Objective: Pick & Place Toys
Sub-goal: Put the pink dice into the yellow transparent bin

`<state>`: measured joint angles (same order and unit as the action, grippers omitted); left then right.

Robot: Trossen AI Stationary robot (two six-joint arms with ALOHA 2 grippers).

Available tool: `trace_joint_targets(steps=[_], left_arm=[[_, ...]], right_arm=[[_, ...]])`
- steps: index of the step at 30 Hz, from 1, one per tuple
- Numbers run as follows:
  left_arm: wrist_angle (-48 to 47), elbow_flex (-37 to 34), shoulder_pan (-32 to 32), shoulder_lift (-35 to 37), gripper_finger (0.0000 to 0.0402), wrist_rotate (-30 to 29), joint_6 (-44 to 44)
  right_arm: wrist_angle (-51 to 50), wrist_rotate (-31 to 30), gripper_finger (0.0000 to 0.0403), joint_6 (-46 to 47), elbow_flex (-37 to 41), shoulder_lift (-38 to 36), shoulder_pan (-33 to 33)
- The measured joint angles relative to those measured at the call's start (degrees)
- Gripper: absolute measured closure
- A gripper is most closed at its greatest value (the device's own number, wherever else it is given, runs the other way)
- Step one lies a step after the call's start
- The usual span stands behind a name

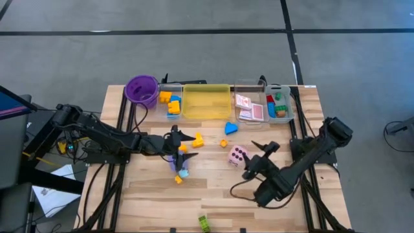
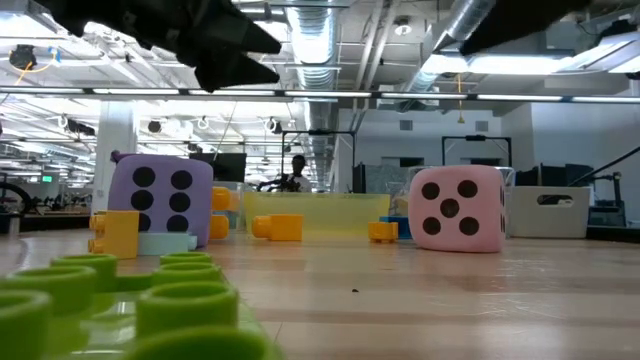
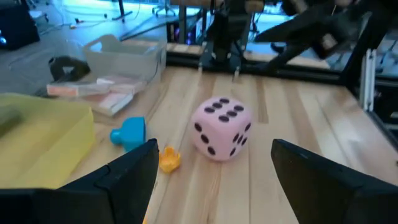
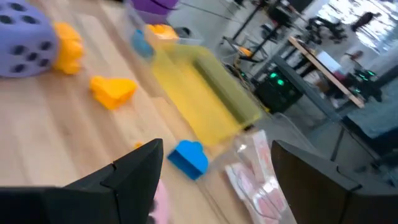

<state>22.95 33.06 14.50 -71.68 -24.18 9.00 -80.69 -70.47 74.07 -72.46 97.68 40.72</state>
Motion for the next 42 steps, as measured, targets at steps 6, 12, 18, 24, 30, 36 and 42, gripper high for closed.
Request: trace_joint_targets(steps=[6, 12, 18, 24, 30, 36, 42], left_arm=[[4.4, 0.0, -1.1, 0.0, 0.01, 0.0, -0.2], [7.9, 0.0, -4.6, 0.0, 0.0101, 0.0, -0.2], [8.1, 0.0, -7.7, 0.0, 0.01, 0.0, 0.2], [8.2, 0.0, -9.0, 0.0, 0.01, 0.5, 0.2], [8.1, 0.0, -9.4, 0.0, 0.01, 0.5, 0.3], [8.0, 0.0, -10.0, 0.0, 0.01, 0.3, 4.6], [8.4, 0.0, -12.0, -1.0, 0.01, 2.0, 10.7]], right_arm=[[6.8, 0.0, 0.011, 8.2, 11.9, -4.9, 2.7], [30.1, 5.9, 0.011, -5.9, 25.2, -17.2, 4.8], [56.0, 16.2, 0.011, -24.1, 42.6, -34.7, 1.4], [94.2, 21.0, 0.0112, -38.7, 66.3, -48.6, -1.5], [102.9, 22.6, 0.0113, -50.4, 71.7, -50.0, -1.5], [103.5, 22.6, 0.0113, -52.5, 71.7, -46.7, -1.9], [103.6, 22.6, 0.0113, -50.7, 71.7, -43.6, -1.9]])
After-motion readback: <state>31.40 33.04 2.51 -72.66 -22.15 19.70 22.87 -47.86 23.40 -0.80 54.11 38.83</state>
